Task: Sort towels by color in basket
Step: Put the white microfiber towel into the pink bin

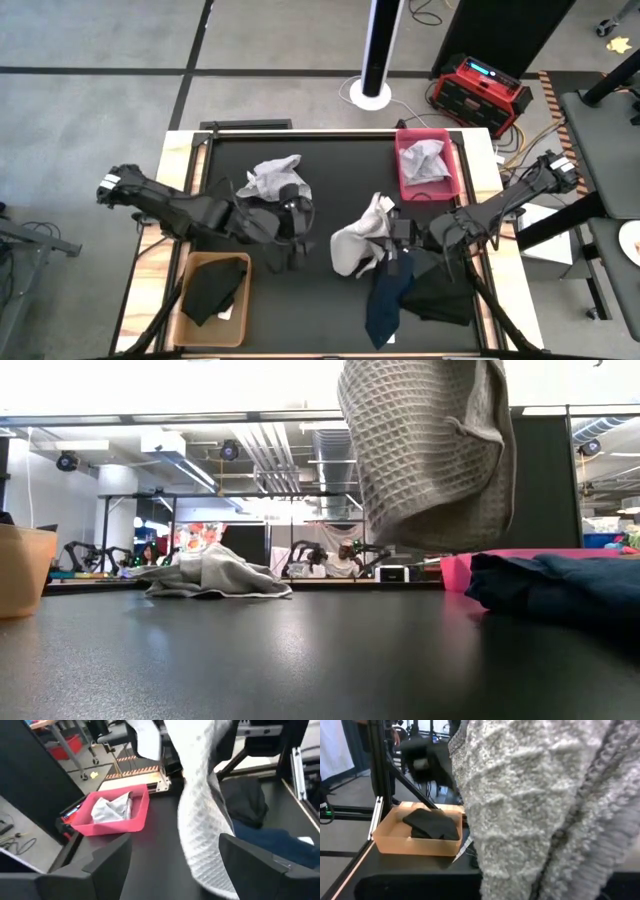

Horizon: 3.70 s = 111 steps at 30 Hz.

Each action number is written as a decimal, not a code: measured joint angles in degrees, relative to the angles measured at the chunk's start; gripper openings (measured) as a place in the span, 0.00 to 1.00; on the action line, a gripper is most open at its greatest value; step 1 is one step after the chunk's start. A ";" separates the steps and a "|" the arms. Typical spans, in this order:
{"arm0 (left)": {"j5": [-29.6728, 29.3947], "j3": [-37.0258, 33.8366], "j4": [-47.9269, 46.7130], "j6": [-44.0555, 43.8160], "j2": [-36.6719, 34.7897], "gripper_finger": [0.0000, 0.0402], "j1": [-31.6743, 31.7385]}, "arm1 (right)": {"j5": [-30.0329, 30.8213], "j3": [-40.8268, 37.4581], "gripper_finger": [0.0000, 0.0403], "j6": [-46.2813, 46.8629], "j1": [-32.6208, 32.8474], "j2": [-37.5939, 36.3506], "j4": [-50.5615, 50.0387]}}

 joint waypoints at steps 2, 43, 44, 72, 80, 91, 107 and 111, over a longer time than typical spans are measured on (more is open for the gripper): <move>-0.07 -4.28 5.68 -1.17 0.00 0.69 0.10 | -0.02 0.00 0.02 -0.24 0.01 -0.28 0.00; 7.52 -17.50 37.77 -0.79 3.59 0.00 0.24 | 4.12 -0.04 0.29 14.34 -0.26 -7.00 -11.26; 7.42 -17.50 37.05 -1.01 2.85 0.00 0.26 | 4.13 -0.04 0.33 15.32 -0.28 -8.12 -12.94; -6.65 -19.18 20.04 -17.39 -5.68 0.00 1.11 | 6.58 -0.04 0.58 17.33 -0.24 -14.61 -28.13; -6.59 -18.75 23.10 -16.89 -3.24 0.00 1.09 | 6.06 -0.04 0.60 4.20 -0.26 -6.27 -18.07; -4.93 -18.70 35.04 -9.44 -0.92 0.00 1.09 | 5.98 0.98 0.84 0.37 -1.59 2.03 -7.08; 5.97 -18.68 43.56 0.19 1.81 0.00 1.09 | -7.96 7.07 0.44 -0.50 -4.79 8.77 -7.81; 6.08 -18.68 44.08 0.90 1.81 0.00 1.03 | -8.93 7.86 0.12 -2.04 -4.81 9.50 -7.81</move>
